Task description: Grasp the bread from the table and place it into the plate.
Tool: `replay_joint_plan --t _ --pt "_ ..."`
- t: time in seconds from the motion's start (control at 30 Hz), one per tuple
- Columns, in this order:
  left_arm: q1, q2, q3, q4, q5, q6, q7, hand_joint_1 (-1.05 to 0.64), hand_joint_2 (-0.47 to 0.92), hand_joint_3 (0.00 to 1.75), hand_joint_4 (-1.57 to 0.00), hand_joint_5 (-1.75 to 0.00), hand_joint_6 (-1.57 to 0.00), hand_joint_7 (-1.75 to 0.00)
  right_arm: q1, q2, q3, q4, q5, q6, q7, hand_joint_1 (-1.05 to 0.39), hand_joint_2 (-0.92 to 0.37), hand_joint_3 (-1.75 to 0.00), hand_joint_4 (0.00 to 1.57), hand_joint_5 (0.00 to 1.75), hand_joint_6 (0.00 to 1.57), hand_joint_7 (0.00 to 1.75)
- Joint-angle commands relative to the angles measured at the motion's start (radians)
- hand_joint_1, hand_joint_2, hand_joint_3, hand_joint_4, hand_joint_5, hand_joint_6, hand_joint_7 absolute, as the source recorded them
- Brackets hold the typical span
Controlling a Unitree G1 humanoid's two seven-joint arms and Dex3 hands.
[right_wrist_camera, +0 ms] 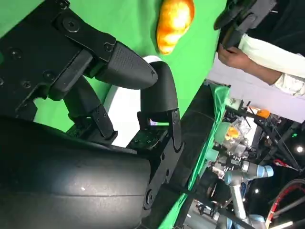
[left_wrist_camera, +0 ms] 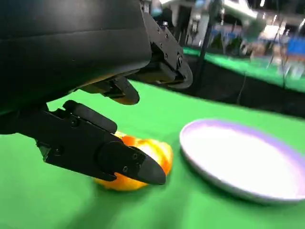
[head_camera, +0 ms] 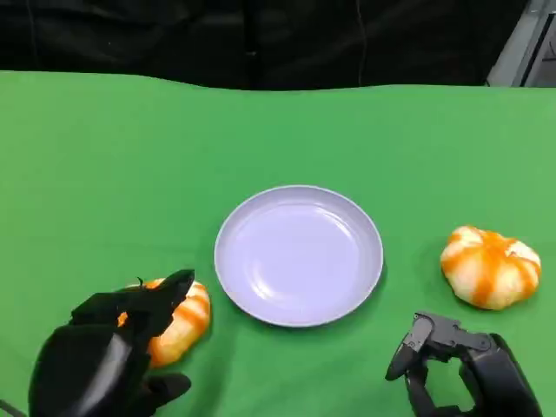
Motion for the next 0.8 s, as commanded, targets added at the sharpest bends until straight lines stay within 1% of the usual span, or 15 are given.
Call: replay_joint_plan --t 0.03,0.17,0.4,0.53,0.8 --pt "-0.039 0.032 -0.039 -0.024 0.067 0.1 -0.071 -0.53 0.9 0.0 -0.42 -0.16 -0.32 0.0 0.006 -0.006 -0.006 -0.015 0.011 0.004 -0.002 -0.54 -0.32 -1.46 0.88 1.75 0.82 1.49" --pt "-0.081 0.037 -0.084 -0.012 0.14 0.197 -0.126 -0.53 0.9 0.0 -0.44 -0.14 -0.32 0.0 0.007 -0.007 -0.007 -0.018 0.002 0.006 -0.006 -0.55 -0.33 -1.47 0.89 1.75 0.82 1.49" --pt "-0.15 0.037 -0.16 0.055 0.238 0.325 -0.144 -0.54 0.89 0.0 -0.47 -0.11 -0.32 0.0 0.012 -0.008 -0.007 -0.026 0.002 0.008 -0.007 -0.55 -0.33 -1.47 0.89 1.75 0.81 1.49" --pt "-0.178 0.04 -0.19 0.083 0.246 0.372 -0.153 -0.54 0.89 0.0 -0.47 -0.1 -0.32 0.0 0.016 -0.006 -0.006 -0.033 0.001 0.013 -0.008 -0.55 -0.33 -1.46 0.89 1.75 0.81 1.49" --pt "-0.254 0.042 -0.236 0.205 0.21 0.44 -0.214 -0.54 0.91 0.01 -0.45 -0.06 -0.3 0.0 0.018 -0.004 -0.006 -0.036 0.0 0.014 -0.009 -0.54 -0.33 -1.48 0.89 1.75 0.81 1.5"
